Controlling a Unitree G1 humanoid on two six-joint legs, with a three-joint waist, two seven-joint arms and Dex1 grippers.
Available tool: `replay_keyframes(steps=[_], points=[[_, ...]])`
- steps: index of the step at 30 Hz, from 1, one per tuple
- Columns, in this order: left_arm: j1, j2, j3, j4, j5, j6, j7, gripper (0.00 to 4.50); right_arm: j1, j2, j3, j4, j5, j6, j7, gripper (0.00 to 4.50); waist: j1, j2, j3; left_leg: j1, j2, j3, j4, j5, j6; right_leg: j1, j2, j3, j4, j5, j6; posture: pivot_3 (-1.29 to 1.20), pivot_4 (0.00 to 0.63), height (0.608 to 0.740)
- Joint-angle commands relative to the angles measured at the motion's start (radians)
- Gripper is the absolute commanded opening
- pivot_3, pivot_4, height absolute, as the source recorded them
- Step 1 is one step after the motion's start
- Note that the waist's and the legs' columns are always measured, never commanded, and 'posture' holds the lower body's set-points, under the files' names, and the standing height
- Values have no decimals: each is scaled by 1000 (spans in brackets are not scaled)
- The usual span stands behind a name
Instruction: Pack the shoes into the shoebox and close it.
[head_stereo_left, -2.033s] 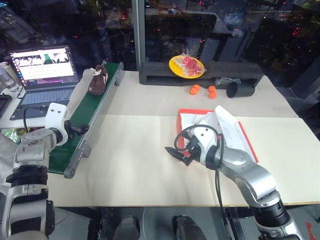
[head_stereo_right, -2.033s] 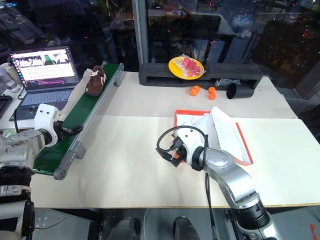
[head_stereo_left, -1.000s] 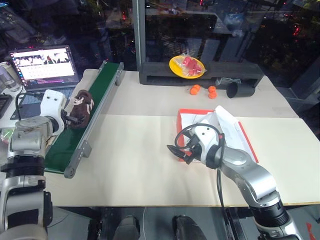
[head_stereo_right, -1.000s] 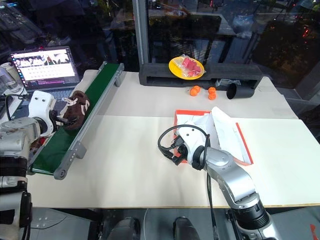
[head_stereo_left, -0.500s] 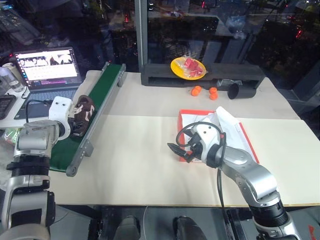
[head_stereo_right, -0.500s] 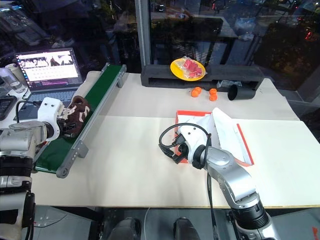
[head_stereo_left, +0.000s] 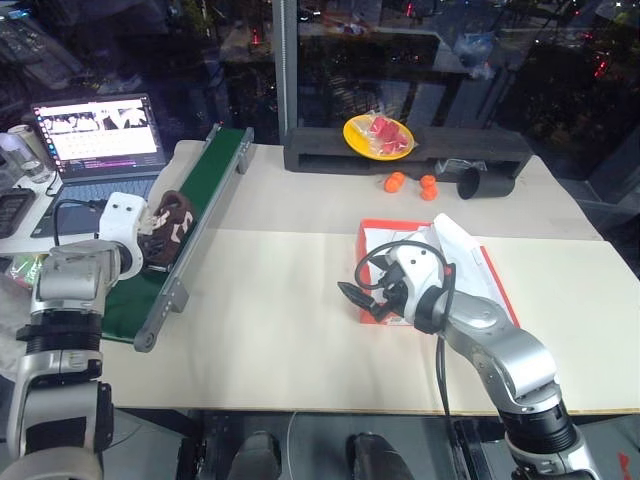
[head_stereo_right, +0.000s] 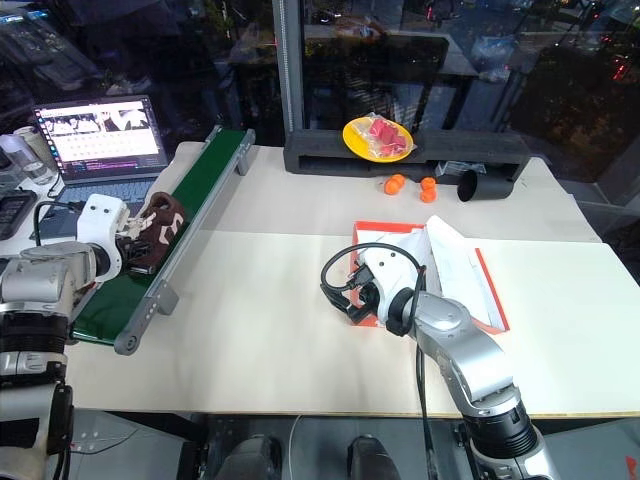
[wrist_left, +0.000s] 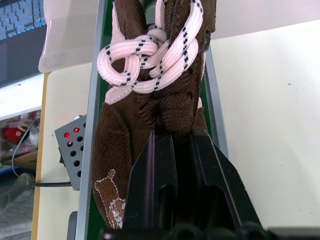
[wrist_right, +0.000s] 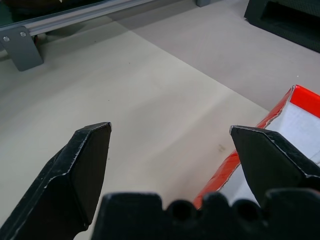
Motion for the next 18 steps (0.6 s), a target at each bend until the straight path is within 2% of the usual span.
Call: replay_keyframes(steps=[1, 4, 7, 10, 14, 18], points=[[-41, -35, 54, -26, -24, -132, 42, 29, -36, 31, -62, -28, 34, 14, -18, 4500, -1, 0, 0, -1, 0, 0, 0, 0, 0, 0, 0, 0, 0, 0, 0, 0, 150, 719], [-92, -125, 118, -136, -122, -205, 39, 29, -129, 166, -208, 9, 142, 71, -110, 4500, -5, -1, 1, -5, 0, -1, 0, 0, 0, -3, 0, 0, -1, 0, 0, 0, 150, 719], [-117, -209, 129, -225, -226, -138, 4, 29, -279, 345, -396, 63, 325, 139, -253, 4500, -5, -1, 2, -9, 0, -3, 1, 1, -1, -5, 0, -2, 0, 1, 0, 0, 150, 719], [-137, -318, 146, -304, -359, -49, 10, 29, -414, 481, -529, 147, 494, 179, -400, 4500, -7, -1, 2, -9, 0, -4, 1, 0, -1, -5, 0, -3, 0, 1, 0, 0, 150, 719], [-121, -458, 112, -439, -530, 95, 6, 29, -490, 538, -572, 257, 574, 195, -489, 4500, -9, -1, 2, -9, 0, -5, 0, 0, -1, -4, 0, -3, -1, 1, 0, 0, 150, 719], [-75, -517, 50, -526, -594, 181, 11, 29, -509, 509, -566, 288, 615, 179, -532, 4500, -18, 2, 3, -10, -1, -7, 0, 0, -1, -4, 0, -4, -3, 0, 0, 0, 150, 719]])
